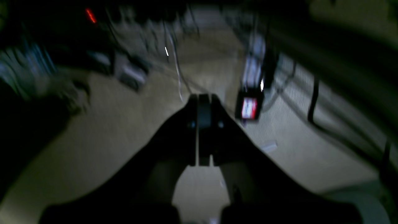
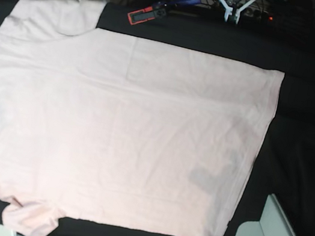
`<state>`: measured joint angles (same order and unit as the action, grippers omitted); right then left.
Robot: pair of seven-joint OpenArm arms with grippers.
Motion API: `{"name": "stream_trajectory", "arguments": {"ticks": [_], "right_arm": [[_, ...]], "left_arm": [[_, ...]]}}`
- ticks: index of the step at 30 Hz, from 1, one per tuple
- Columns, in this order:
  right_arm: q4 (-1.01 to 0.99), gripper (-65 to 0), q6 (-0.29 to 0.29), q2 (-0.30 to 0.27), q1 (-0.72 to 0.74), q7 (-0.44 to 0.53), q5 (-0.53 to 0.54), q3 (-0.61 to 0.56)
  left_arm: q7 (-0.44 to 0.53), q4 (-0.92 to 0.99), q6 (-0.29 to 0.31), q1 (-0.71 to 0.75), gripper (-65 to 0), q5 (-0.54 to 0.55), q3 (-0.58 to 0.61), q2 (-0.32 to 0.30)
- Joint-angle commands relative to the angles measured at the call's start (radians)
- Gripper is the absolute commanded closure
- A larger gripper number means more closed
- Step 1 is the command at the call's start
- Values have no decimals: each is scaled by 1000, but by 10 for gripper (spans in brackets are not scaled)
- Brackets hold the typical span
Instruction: Fold the T-shirt properly
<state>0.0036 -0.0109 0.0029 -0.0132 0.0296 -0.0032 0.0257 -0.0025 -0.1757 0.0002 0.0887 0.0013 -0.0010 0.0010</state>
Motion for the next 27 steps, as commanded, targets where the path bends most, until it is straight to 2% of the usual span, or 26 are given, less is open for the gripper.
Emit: {"name": "stream_trajectory", "arguments": {"ticks": [1, 8, 15, 27], "right_arm": [[2, 0, 4, 6, -27, -9, -1, -2], [60, 0, 4, 9, -29, -6, -1, 3], [114, 0, 4, 32, -32, 45, -1, 4], [121, 0, 4, 24, -153, 49, -1, 3]], "left_arm": [[2, -2, 5, 13, 0, -2, 3, 11], [3, -5, 7, 4, 0, 3, -3, 14], [2, -26, 7, -5, 0, 4, -6, 9], [6, -18, 8, 128, 0, 4, 3, -5]]}}
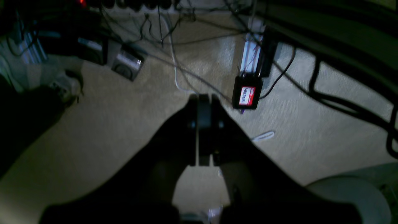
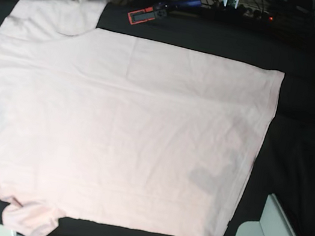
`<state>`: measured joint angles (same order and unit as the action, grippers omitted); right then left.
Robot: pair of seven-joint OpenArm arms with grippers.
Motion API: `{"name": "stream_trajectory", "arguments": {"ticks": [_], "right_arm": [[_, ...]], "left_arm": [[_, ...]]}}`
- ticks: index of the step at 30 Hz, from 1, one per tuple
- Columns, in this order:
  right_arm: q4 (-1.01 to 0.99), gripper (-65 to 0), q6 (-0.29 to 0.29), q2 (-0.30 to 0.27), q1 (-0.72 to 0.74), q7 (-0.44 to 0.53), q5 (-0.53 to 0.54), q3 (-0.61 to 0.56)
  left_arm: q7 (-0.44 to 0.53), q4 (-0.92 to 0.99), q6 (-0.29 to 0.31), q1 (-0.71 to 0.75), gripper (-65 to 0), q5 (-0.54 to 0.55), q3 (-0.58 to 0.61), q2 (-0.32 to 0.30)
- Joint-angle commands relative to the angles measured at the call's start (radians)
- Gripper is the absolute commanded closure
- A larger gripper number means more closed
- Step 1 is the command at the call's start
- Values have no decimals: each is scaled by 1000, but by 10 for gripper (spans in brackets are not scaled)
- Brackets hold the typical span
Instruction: Fold the T-shirt properly
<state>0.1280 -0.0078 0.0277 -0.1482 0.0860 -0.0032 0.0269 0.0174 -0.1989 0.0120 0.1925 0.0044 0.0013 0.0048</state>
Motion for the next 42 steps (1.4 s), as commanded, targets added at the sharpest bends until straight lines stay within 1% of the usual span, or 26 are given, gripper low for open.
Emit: {"name": "stream_trajectory", "arguments": {"ticks": [1, 4, 6, 8, 9, 10, 11, 12, 14, 15, 16, 17, 18, 19, 21, 22, 23, 24, 25, 26, 27, 29, 32, 37, 40, 42], "right_arm": [[-3, 0, 1, -1, -21, -7, -1, 1], [-3, 0, 1, 1, -20, -7, -1, 1], [-3, 0, 1, 4, -15, -10, -1, 1], [-11, -1, 1, 7, -4, -13, 1, 1], [-11, -20, 1, 8, -4, -13, 1, 1], [-11, -57, 1, 8, -4, -13, 1, 1], [-11, -112, 1, 8, -6, -13, 1, 1], [-11, -184, 1, 8, -6, -13, 1, 1], [-11, -348, 1, 8, -6, -13, 1, 3], [-11, -416, 1, 8, -6, -13, 1, 3], [-11, -458, 2, 8, -6, -13, 1, 3], [-9, -467, 2, 8, -8, -12, 1, 1], [-6, -460, 2, 7, -8, -12, 1, 1], [-6, -438, 2, 7, -8, -10, 1, 1], [-6, -355, 2, 7, -9, -10, 1, 1], [-8, -296, 2, 7, -9, -10, 1, 1], [-8, -229, 2, 7, -9, -10, 1, 1], [-8, -151, 2, 7, -9, -10, 1, 1], [-8, -71, 2, 7, -9, -10, 1, 1], [-8, -9, 2, 5, -9, -10, 1, 1], [-8, 0, 2, 5, -9, -10, 1, 1], [-4, -22, 2, 4, -9, -10, 1, 1], [-4, -1, 2, 2, -9, -9, 1, 0], [-4, 0, 2, 1, -18, -9, -2, -6], [0, 0, 2, -1, -34, -9, -2, -8], [28, 0, 2, -16, -66, -9, -1, 1]], "left_arm": [[2, -6, -4, 40, 0, 1, 3, -10], [77, -43, -4, 72, 0, -1, 3, -10], [80, -47, -4, 65, -3, 1, -8, -10], [80, -41, -5, 48, -45, 1, -8, -10], [80, -41, -5, 48, -71, 1, -5, -10], [80, -41, -5, 48, -109, 1, -1, -9], [80, -41, -5, 48, -158, 1, 1, -9], [80, -41, -5, 46, -215, 1, 3, -9], [80, -41, -5, 45, -358, 1, 3, -7], [80, -44, -4, 45, -417, 1, 3, -7], [80, -46, -2, 45, -462, -7, 3, -9], [80, -46, -2, 45, -484, -7, 3, -9], [80, -46, -2, 45, -475, -7, 3, -9], [80, -46, -2, 45, -447, -7, 3, -9], [80, -44, -2, 45, -339, -5, 3, -9], [80, -43, -2, 45, -265, -5, 3, -9], [80, -43, -2, 45, -178, -1, 3, -9], [80, -43, -2, 45, -76, 1, -5, -9], [80, -43, -2, 45, 0, 1, -7, -9], [80, -43, -2, 45, 0, 1, -7, -9], [80, -43, -2, 45, 0, 1, -7, -9], [80, -43, -2, 45, 0, 1, -7, -9], [85, -49, -2, 51, 0, 1, -7, -10], [89, -66, -2, 52, 0, 1, -7, -15], [89, -158, -2, 97, 0, 1, -7, -33], [89, -235, -2, 138, 0, 1, -7, -44]]}}
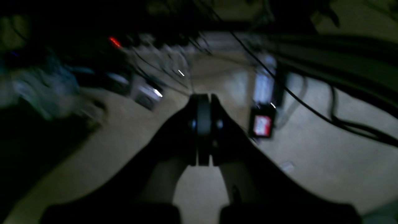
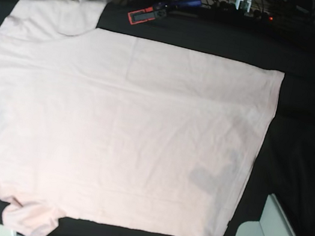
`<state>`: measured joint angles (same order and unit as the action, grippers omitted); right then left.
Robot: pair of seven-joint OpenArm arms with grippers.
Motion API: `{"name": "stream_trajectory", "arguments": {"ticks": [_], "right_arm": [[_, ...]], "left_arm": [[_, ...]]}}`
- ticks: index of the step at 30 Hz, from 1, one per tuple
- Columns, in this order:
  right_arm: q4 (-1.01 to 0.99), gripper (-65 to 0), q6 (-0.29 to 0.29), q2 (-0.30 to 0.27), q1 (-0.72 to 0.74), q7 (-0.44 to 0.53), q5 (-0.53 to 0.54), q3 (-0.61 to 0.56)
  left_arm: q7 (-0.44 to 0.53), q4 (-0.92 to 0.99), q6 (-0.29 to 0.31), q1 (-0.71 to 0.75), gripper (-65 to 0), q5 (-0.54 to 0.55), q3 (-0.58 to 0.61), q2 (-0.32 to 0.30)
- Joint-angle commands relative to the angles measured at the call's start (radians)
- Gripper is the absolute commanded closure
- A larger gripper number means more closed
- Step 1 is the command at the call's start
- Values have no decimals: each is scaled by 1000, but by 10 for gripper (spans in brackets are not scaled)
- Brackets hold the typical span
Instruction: Fold the T-shirt properly
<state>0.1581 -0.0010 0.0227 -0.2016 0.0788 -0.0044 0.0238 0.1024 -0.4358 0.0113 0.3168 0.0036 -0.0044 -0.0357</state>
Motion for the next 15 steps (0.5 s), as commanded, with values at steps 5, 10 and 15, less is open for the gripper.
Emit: {"name": "stream_trajectory", "arguments": {"ticks": [5, 10, 15], "right_arm": [[208, 0, -4, -16, -154, 0, 2, 6], [338, 0, -4, -11, -235, -4, 2, 6], [358, 0, -4, -8, -273, -3, 2, 6]], "left_arm": [[4, -157, -1, 111, 0, 2, -3, -36], [4, -185, -1, 140, 0, 2, -1, -42], [4, -254, -1, 218, 0, 2, 4, -43]]}}
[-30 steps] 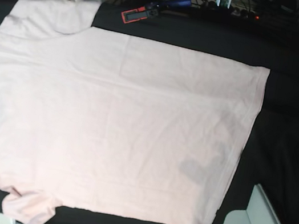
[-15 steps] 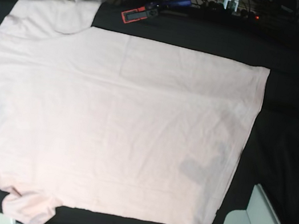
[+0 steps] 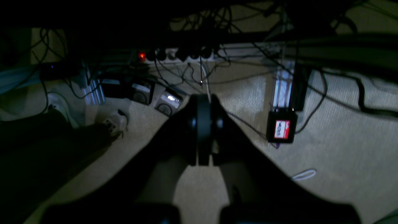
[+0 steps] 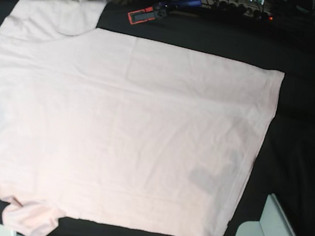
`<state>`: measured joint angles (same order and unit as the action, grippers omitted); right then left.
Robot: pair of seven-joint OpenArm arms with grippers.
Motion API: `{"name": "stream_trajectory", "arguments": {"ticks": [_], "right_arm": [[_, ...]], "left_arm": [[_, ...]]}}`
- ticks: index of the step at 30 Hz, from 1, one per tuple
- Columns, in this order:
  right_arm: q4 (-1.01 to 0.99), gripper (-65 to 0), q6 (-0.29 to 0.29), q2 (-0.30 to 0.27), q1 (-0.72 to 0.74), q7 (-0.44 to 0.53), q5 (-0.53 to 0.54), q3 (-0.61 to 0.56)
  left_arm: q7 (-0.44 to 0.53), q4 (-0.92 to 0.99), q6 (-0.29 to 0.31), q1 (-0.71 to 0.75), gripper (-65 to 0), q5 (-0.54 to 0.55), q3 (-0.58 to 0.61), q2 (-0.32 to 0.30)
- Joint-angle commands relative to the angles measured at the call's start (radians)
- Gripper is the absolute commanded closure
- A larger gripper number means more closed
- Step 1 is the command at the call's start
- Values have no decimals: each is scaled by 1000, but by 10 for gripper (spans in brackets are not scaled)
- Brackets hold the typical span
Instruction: Fold the T-shirt properly
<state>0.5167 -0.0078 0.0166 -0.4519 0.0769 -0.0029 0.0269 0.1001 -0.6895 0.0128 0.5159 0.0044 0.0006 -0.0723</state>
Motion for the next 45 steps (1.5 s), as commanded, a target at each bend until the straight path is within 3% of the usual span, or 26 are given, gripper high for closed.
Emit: {"name": "stream_trajectory", "arguments": {"ticks": [1, 10, 21, 26, 34, 41, 45], "right_arm": [[18, 0, 2, -2, -38, 1, 1, 3], [445, 0, 2, 0, -265, -2, 1, 3], [799, 0, -1, 0, -474, -2, 1, 5], [959, 0, -2, 30, -543, -4, 1, 97], [1078, 0, 2, 42, -555, -4, -1, 216], [1239, 0, 4, 41, -528, -7, -3, 275], [1334, 0, 6, 39, -476, -124, -3, 278]], "left_arm": [[7, -35, -3, 43, 0, 1, -1, -7], [7, -421, -3, 237, 0, 1, -7, -22], [7, -686, -6, 356, 0, 3, -9, -90], [7, -869, -7, 424, 0, 4, -29, -119], [5, -1090, -7, 456, 0, 4, -147, -114], [-3, -1208, -4, 425, 0, 4, -162, -114], [-4, -1208, -3, 385, 0, 4, -158, -113]]}}
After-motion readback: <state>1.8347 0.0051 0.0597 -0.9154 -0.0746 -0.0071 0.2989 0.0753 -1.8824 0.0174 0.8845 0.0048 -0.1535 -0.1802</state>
